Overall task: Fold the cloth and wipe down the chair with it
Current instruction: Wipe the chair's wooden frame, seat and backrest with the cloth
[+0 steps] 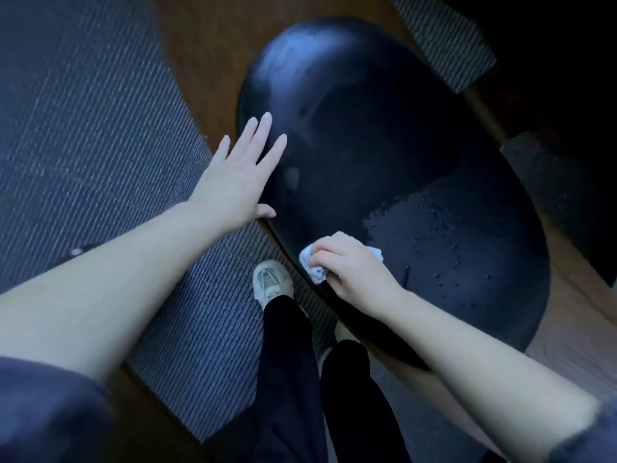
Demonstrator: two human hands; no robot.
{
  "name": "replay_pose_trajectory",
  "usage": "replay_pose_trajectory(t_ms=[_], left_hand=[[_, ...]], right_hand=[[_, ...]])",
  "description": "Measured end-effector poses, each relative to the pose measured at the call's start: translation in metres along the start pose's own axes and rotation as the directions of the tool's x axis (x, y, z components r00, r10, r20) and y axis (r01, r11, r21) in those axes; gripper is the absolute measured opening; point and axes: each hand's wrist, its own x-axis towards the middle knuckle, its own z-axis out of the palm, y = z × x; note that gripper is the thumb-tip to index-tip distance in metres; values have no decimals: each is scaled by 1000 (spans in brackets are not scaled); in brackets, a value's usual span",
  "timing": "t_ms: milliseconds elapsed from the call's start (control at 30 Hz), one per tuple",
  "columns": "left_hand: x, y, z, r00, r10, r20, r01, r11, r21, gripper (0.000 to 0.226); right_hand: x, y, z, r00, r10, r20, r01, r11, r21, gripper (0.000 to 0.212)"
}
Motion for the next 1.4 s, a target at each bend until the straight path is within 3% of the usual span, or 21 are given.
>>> replay_pose_trajectory(t_ms=[67, 200, 300, 433, 667, 733, 800, 867, 1000, 1067, 1200, 1233, 1333, 1400], left_hand=[[-7, 4, 8, 999, -18, -32, 18, 1000, -7, 113], [-20, 8, 25, 987, -128, -97, 121, 990, -71, 106], [-28, 7, 35, 965, -236, -111, 230, 971, -62, 109], [-26, -1, 42, 967, -210, -146, 210, 978, -16, 113], [-20, -16, 49, 956, -242, -166, 249, 968, 20, 123], [-18, -19, 49, 956, -243, -166, 250, 968, 22, 124], [-19, -24, 48, 941, -286, -180, 291, 957, 3, 123], [-19, -29, 47, 927, -323, -192, 329, 944, 3, 123], [-13, -35, 45, 932, -298, -207, 312, 950, 35, 124], [-12, -35, 44, 934, -289, -210, 305, 951, 47, 125], [-11, -35, 43, 920, -345, -189, 353, 936, 11, 129], [-10, -34, 42, 917, -352, -184, 359, 933, 1, 130], [-10, -33, 42, 918, -353, -181, 353, 935, -33, 133], [-10, -34, 42, 915, -365, -170, 364, 931, -39, 136]], right_hand=[[15, 7, -6, 999, -39, -12, 39, 998, -56, 22], [55, 5, 4, 981, 24, -193, -31, 999, -36, 21], [37, 8, 4, 991, -74, -112, 68, 996, -58, 29], [57, 19, -10, 982, -176, -64, 165, 975, -149, 23], [174, 17, -17, 931, -53, -362, 5, 991, -133, 20], [170, 10, -15, 949, -103, -298, 68, 990, -126, 20], [151, 6, -12, 962, -252, -104, 236, 960, -147, 20], [156, 9, -22, 950, -311, 8, 306, 930, -201, 23], [212, 17, -38, 962, -175, -210, 113, 955, -276, 19], [218, 11, -35, 966, -102, -239, 39, 966, -256, 19], [213, 7, -37, 945, -324, 53, 322, 884, -339, 29], [223, 11, -44, 945, -320, 70, 322, 867, -381, 30], [257, 22, -68, 978, -67, -196, -23, 904, -426, 25], [264, 25, -74, 963, 77, -257, -180, 894, -409, 23]])
